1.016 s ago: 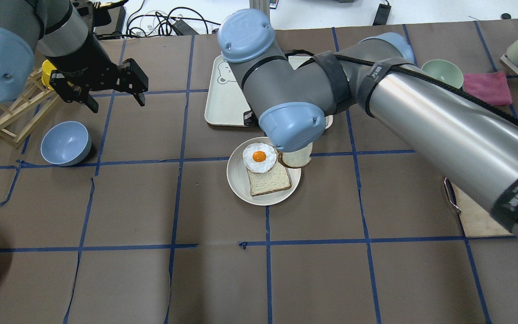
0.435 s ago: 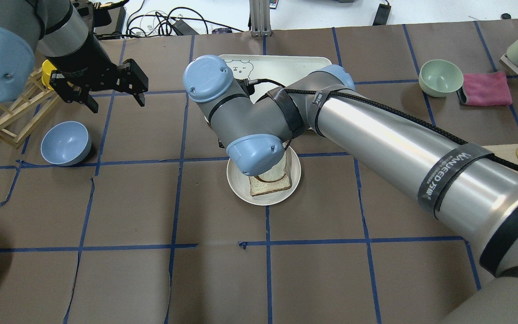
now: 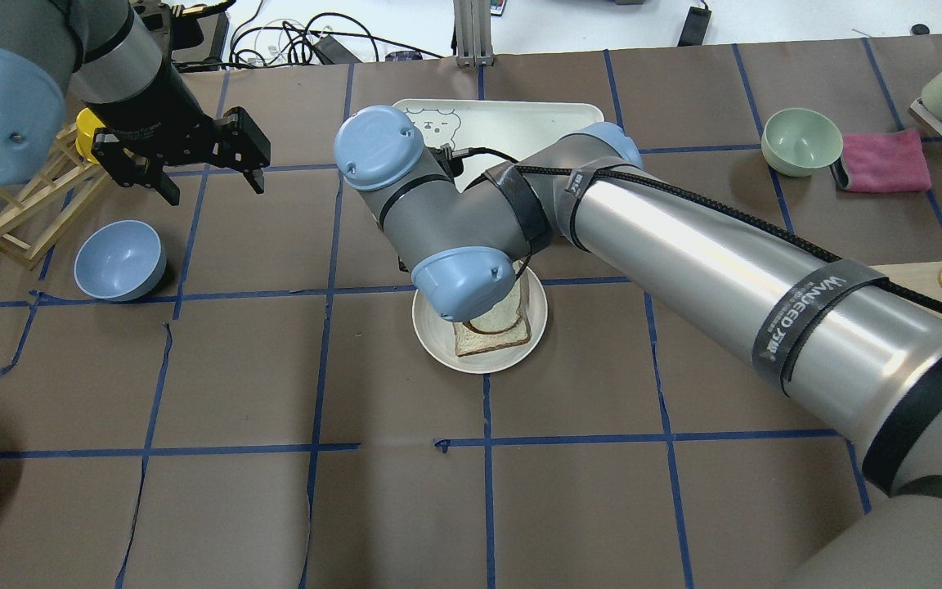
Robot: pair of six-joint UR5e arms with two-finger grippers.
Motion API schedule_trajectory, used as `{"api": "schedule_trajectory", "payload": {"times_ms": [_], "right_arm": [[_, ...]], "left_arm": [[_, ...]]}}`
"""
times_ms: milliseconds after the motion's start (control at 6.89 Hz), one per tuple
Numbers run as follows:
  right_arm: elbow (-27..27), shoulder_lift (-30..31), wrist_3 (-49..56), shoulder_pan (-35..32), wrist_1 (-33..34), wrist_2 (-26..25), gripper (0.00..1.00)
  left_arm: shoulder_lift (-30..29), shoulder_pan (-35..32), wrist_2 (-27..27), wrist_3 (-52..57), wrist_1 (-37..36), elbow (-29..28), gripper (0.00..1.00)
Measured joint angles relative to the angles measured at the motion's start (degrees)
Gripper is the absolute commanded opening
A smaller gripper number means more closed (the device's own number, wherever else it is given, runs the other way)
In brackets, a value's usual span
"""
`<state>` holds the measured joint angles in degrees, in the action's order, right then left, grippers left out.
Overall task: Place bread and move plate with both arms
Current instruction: 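Lower the bread onto the egg and open the right gripper, then raise the right gripper away while the left arm reaches toward the plate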
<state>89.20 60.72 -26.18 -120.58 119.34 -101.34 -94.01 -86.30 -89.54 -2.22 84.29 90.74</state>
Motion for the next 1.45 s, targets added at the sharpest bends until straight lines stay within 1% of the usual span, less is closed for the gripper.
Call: {"api": "schedule_trajectory", "payload": {"times_ms": [145,290,581,726,871,1016,1306,1452], "right_arm": [[0.8,-0.1,-0.3,-0.1,0.8,0.4,0.57],[1.8,0.1,-0.2,-0.2,1.3,0.5,1.0],[2.6,0.7,0.5,-0.1,2.9,0.5,1.0],[2.4,1.7,1.0,0.3,2.9,0.6,1.0],[1.8,4.0,2.9,2.0,1.4,0.5,1.0],[0.7,6.8,6.8,5.6,-3.0,1.0,1.0],[-3.3,13.6,15.1,15.4,-18.4,5.7,1.0],[-5.0,17.3,19.5,20.0,-25.7,7.2,1.0]], "left_arm": [[-0.1,0.0,0.0,0.0,0.0,0.0,1.0],[-0.2,0.0,0.0,0.0,0.0,0.0,1.0],[-0.3,0.3,0.0,0.0,-0.1,0.0,1.0],[-0.4,0.5,0.1,0.0,-0.3,-0.1,1.0],[-0.4,0.8,0.0,-0.1,-0.3,-0.1,1.0],[-0.6,0.9,0.0,-0.1,-0.2,-0.1,1.0],[-1.4,0.9,0.0,-0.6,-0.1,0.3,1.0],[-2.2,0.7,0.3,-1.0,-0.6,1.4,1.0]]}}
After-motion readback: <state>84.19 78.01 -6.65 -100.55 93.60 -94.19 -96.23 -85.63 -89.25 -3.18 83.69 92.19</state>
